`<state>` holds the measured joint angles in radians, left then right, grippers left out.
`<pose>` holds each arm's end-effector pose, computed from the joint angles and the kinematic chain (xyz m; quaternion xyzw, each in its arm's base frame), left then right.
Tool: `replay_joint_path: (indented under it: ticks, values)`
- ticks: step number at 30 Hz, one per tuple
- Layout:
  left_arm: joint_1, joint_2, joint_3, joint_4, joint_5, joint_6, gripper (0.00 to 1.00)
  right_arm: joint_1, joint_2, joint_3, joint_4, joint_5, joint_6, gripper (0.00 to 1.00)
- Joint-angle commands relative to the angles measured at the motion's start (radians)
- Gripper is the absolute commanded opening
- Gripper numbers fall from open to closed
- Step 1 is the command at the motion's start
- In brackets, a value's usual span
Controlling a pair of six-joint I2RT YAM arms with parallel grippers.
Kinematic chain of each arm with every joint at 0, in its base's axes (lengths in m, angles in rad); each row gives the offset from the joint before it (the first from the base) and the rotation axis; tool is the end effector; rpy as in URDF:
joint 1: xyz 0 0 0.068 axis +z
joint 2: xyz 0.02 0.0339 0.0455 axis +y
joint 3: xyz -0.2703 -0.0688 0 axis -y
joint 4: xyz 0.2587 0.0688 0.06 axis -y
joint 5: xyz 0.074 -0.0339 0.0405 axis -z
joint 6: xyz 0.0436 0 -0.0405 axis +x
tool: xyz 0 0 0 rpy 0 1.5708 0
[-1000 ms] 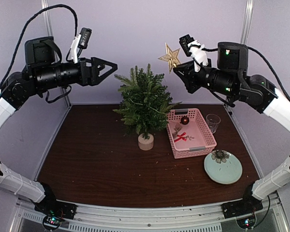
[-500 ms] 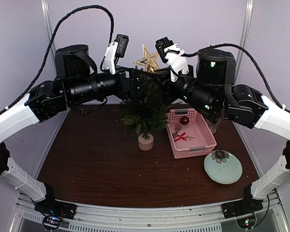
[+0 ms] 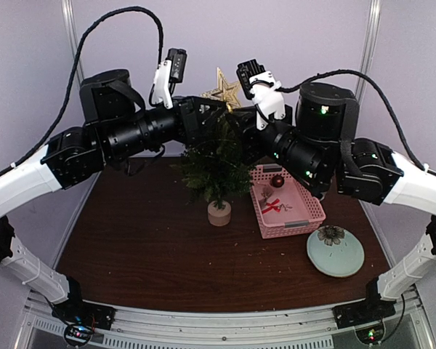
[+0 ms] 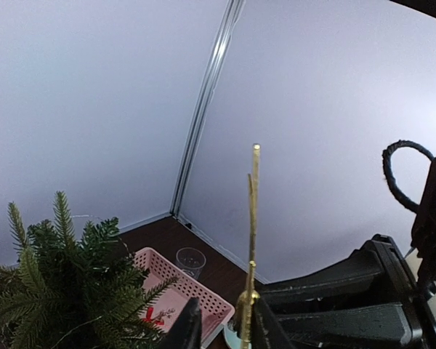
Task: Decorate the small christmas tree
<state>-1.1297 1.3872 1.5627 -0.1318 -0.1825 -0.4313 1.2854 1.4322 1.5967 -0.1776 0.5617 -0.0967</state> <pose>0.1488 -0.2965 0.4886 0.1738 0.6696 -0.4614 0.5555 0.1177 0.3187 0.4813 -0.2858 0.6510 0.2145 0.6697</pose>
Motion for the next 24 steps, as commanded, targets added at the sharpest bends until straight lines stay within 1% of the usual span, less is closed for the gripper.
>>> replay_joint_path:
  ticks: [1,5,7,8,10,13,16,19,22,24]
  values:
    - [-0.005,-0.015,-0.008,0.076,0.011,-0.007,0.14,0.008,-0.012,-0.006,0.063,0.022,0.02,0.11]
    - [-0.005,-0.03,-0.022,0.106,0.023,-0.006,0.02,0.01,-0.012,-0.015,0.085,0.006,0.021,0.12]
    - [-0.005,-0.032,-0.018,0.108,0.031,0.0,0.0,0.01,-0.013,-0.021,0.096,-0.003,0.019,0.13]
    - [-0.005,-0.032,-0.014,0.107,0.034,0.004,0.0,0.009,-0.013,-0.025,0.103,-0.008,0.017,0.16]
    - [-0.005,-0.031,-0.001,0.098,0.029,0.022,0.0,0.01,-0.018,-0.035,0.114,-0.009,0.014,0.24]
    - [-0.002,-0.022,0.033,0.06,-0.012,0.071,0.0,0.009,-0.032,-0.06,0.13,0.021,0.012,0.55]
    - [0.015,-0.001,0.085,-0.01,-0.044,0.125,0.0,0.008,-0.054,-0.084,0.12,0.046,0.006,0.71]
    - [0.057,0.021,0.128,-0.05,-0.042,0.151,0.0,0.005,-0.086,-0.117,0.113,0.073,0.003,0.81]
    - [0.115,0.06,0.195,-0.116,-0.005,0.188,0.0,-0.017,-0.13,-0.152,0.095,0.088,0.023,0.87]
    - [0.14,0.094,0.25,-0.164,0.022,0.243,0.0,-0.045,-0.159,-0.174,0.064,0.079,0.053,0.9]
